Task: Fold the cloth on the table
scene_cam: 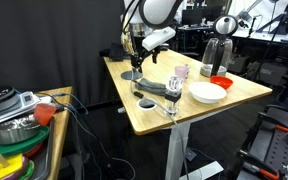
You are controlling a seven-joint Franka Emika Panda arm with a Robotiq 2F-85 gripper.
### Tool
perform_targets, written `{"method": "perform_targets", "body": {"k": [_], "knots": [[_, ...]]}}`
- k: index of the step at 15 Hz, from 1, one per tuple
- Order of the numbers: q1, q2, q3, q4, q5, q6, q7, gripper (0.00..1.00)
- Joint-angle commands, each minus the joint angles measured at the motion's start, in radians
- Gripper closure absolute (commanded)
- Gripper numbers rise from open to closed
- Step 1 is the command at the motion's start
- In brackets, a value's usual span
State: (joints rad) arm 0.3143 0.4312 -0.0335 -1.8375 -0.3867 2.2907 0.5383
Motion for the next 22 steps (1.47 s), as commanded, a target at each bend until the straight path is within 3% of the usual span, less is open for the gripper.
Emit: {"method": "perform_targets", "body": {"k": [1,12,13,22], "knots": [[-0.008,0.010,0.004,0.004,0.011,-0.003,0.018,0.00],[0.026,0.105,-0.041,-0.002,-0.036,-0.017,0.266,0.01],[0.027,0.109,-0.040,-0.005,-0.034,-0.015,0.280,0.18],[0.032,0.109,-0.037,-0.008,-0.042,-0.004,0.335,0.82]]}}
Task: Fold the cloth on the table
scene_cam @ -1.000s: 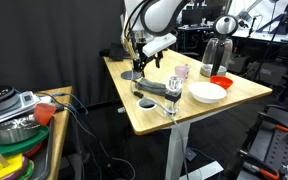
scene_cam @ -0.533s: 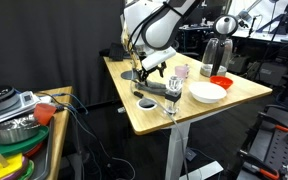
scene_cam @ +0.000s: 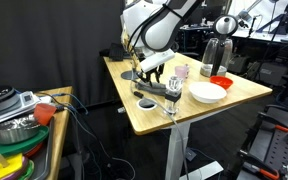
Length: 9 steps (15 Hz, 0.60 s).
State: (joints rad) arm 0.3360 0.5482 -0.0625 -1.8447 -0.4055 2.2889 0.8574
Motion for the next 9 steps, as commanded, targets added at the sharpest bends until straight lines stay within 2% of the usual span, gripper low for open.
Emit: {"method": "perform_targets", "body": {"k": [1,2,4,9], "knots": [[0.009,-0.006,-0.006,0.002,-0.021,-0.001,0.012,0.88],[0.008,-0.002,-0.003,0.006,-0.017,0.000,0.007,0.96],[0.005,0.004,0.002,0.013,-0.011,0.002,-0.002,1.00],[-0.001,0.037,0.016,0.041,0.003,0.013,-0.022,1.00]]}}
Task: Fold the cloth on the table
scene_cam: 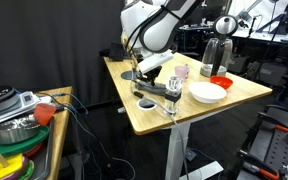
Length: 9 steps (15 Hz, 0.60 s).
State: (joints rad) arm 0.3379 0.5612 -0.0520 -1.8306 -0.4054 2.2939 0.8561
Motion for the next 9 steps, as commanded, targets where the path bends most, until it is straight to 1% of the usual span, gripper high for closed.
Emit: {"method": "perform_targets", "body": {"k": [1,4,9], "knots": [[-0.003,0.031,0.007,0.031,0.005,0.011,-0.024,1.00],[-0.003,0.056,0.014,0.046,0.014,0.021,-0.037,1.00],[0.006,0.080,0.049,0.058,0.048,0.047,-0.072,1.00]]}}
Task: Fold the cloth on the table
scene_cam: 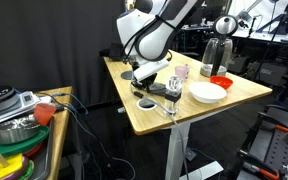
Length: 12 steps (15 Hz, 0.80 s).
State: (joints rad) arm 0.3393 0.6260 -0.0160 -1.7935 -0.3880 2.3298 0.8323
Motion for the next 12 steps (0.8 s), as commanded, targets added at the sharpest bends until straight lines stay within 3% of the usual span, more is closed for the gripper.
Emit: {"method": "perform_targets", "body": {"k": [1,11,12], "knots": [[0.007,0.018,0.022,0.024,0.039,0.013,-0.060,1.00],[0.021,-0.018,0.015,0.024,0.058,0.026,-0.105,1.00],[0.015,-0.025,0.022,0.026,0.064,0.036,-0.128,0.81]]}}
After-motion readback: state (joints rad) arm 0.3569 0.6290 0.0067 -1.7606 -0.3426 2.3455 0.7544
